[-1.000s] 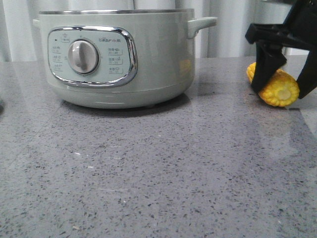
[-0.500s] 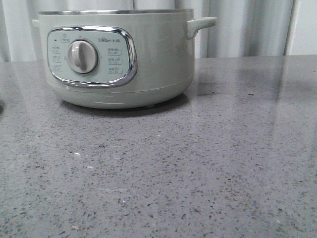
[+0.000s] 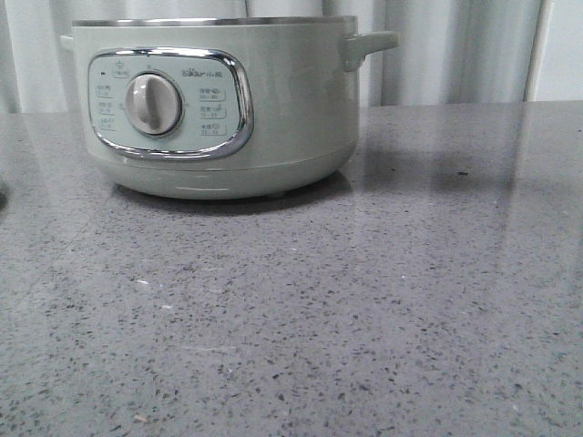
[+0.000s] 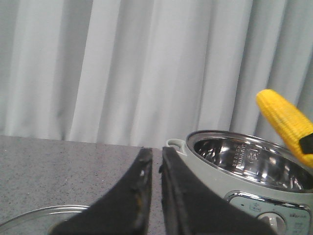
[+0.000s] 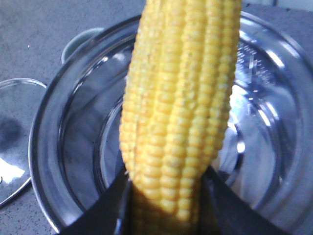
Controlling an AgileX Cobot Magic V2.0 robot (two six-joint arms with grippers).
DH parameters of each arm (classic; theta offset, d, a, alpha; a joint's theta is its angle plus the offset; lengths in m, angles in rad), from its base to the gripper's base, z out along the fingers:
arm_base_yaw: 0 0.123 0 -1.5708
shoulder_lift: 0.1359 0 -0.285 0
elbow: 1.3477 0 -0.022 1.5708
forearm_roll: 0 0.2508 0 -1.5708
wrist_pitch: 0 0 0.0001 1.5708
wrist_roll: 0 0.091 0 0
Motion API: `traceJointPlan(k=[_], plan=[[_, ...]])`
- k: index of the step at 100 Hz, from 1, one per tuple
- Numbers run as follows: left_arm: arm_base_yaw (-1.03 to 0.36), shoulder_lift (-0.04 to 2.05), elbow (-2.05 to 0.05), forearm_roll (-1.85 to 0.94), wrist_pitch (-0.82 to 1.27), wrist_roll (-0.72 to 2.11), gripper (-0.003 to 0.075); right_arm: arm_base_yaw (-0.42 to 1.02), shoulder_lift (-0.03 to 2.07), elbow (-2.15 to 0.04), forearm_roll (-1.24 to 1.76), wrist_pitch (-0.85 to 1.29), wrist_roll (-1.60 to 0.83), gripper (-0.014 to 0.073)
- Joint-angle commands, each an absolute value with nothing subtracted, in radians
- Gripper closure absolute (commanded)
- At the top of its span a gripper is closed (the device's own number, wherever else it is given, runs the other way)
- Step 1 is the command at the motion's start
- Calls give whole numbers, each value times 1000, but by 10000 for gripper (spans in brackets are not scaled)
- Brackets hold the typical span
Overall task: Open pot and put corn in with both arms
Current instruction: 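Carry the yellow corn over the open pot with the right gripper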
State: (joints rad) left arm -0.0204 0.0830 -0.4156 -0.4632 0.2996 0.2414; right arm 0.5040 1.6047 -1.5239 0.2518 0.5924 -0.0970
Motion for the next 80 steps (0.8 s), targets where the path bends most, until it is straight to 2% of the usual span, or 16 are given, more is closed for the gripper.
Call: traceJointPlan(k=[1, 7, 19, 24, 29, 35, 42, 49, 56, 68, 73, 80], plan=[[-23, 94, -452, -507, 246, 242, 741, 528, 1610, -1559, 263, 492, -105, 578], [-23, 94, -452, -528, 253, 242, 741, 528, 1633, -1559, 263, 492, -105, 474], [-23, 94, -452, -535, 285, 242, 741, 528, 1651, -1559, 263, 498, -105, 174], [-23, 94, -452, -535, 296, 242, 741, 528, 1647, -1560, 263, 498, -105, 76], [-23, 94, -452, -535, 308, 242, 741, 528, 1632, -1560, 263, 500, -105, 11], [-23, 94, -452, -535, 320, 242, 741, 528, 1608, -1560, 253, 513, -105, -10], [-23, 94, -452, -535, 353, 242, 741, 528, 1568, -1560, 226, 548, -105, 5], [-23, 94, -455, -535, 416, 278, 741, 528, 1516, -1558, 207, 601, -105, 74], [-23, 94, -465, -537, 509, 370, 741, 528, 1447, -1533, 193, 650, -105, 213], [-23, 93, -484, -569, 649, 509, 741, 528, 1266, -1425, 176, 675, -133, 556], [-23, 92, -484, -596, 675, 521, 741, 528, 1176, -1351, 169, 647, -136, 658], [-23, 92, -485, -641, 686, 522, 741, 528, 1031, -1222, 147, 582, -136, 652]])
